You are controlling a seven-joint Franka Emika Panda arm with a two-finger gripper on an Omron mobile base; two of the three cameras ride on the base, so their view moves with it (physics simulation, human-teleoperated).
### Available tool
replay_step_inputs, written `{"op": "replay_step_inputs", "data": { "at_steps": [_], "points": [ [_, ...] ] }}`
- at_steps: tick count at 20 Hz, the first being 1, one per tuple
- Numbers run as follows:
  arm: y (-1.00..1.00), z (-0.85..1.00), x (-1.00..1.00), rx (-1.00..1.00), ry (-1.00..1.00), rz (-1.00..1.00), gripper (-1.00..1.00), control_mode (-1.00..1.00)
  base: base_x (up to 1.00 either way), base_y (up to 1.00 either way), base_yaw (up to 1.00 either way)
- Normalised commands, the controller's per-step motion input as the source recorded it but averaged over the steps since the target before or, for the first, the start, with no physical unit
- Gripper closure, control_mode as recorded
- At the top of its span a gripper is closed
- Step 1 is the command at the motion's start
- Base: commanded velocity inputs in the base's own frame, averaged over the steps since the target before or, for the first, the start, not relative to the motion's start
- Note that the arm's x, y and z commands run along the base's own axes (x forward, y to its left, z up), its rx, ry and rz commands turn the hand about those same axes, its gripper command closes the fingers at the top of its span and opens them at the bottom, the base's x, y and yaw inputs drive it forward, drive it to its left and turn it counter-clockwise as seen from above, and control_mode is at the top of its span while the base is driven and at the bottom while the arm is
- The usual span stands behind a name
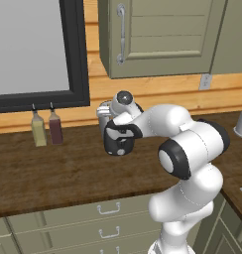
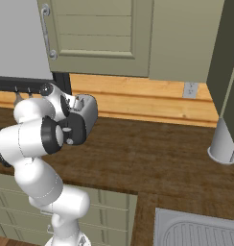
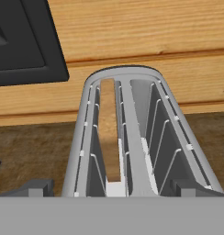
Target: Start the toaster. Once the lever pops up, take the bread to the plate on the dining counter.
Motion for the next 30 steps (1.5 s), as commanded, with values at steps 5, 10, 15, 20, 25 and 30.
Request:
{"op": "replay_step_inputs", "data": {
  "at_steps": [5,10,15,20,25,30],
  "points": [
    [0.0,0.0,0.0,0.0,0.0,0.0,-1.0,-1.0,0.0,0.0,0.0],
    [0.0,0.0,0.0,0.0,0.0,0.0,-1.0,-1.0,0.0,0.0,0.0],
    [0.0,0.0,0.0,0.0,0.0,0.0,-1.0,-1.0,0.0,0.0,0.0],
    [0.0,0.0,0.0,0.0,0.0,0.0,-1.0,-1.0,0.0,0.0,0.0],
    [0.0,0.0,0.0,0.0,0.0,0.0,-1.0,-1.0,0.0,0.0,0.0],
    [0.0,0.0,0.0,0.0,0.0,0.0,-1.0,-1.0,0.0,0.0,0.0]
  ]
}}
